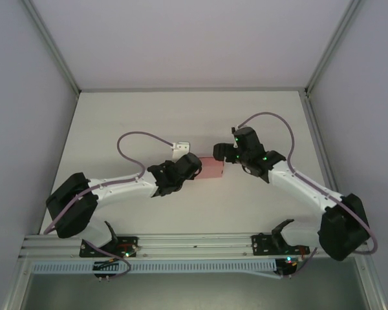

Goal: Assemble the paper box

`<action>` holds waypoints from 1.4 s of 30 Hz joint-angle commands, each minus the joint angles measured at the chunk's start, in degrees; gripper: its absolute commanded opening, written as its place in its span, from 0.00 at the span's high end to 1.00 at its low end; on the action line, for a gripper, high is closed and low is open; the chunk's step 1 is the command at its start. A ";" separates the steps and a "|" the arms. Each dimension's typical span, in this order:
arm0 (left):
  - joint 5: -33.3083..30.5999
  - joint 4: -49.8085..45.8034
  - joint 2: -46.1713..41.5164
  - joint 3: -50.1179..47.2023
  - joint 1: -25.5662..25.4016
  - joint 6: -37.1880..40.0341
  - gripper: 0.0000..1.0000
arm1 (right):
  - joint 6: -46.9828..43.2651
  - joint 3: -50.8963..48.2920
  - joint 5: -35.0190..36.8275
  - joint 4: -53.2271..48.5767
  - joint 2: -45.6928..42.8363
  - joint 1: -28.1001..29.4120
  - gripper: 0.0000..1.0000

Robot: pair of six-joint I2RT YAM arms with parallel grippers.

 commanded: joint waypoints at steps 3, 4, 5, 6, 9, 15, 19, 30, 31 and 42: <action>7.34 -8.98 3.04 -0.90 -1.49 2.32 1.00 | 4.52 -3.28 -1.71 -2.92 2.49 -0.56 0.30; 7.34 -9.05 3.06 -0.70 -1.51 2.58 1.00 | 5.57 -4.78 -2.50 -1.95 2.54 -0.50 0.35; 7.43 -9.26 3.09 -0.51 -1.58 2.77 0.98 | 6.76 -6.52 -3.82 -0.49 2.58 -0.56 0.40; 7.96 -9.99 3.17 0.06 -1.60 3.10 0.95 | 8.31 -8.30 -4.92 1.02 2.55 -0.53 0.41; 9.04 -12.57 3.42 2.62 -2.26 4.02 0.87 | 11.09 -12.10 -6.65 3.95 2.47 -0.50 0.45; 10.42 -18.19 3.28 7.42 -2.86 4.88 0.58 | 14.30 -16.41 -6.18 6.34 0.59 -0.41 0.51; 11.69 -22.26 1.68 10.56 -2.83 6.51 0.36 | 15.15 -17.65 -6.74 7.20 0.87 -0.42 0.55; 21.56 -16.44 -5.57 10.99 -1.51 11.18 0.00 | 16.78 -20.13 -8.42 9.55 0.48 0.07 0.61; 21.94 -15.79 -5.97 10.79 -1.13 10.80 0.00 | 16.82 -20.32 -8.39 9.48 0.43 0.05 0.61; 41.26 7.05 -14.41 -8.51 16.03 -3.66 0.00 | 15.75 -22.15 -8.72 12.25 1.81 0.29 0.71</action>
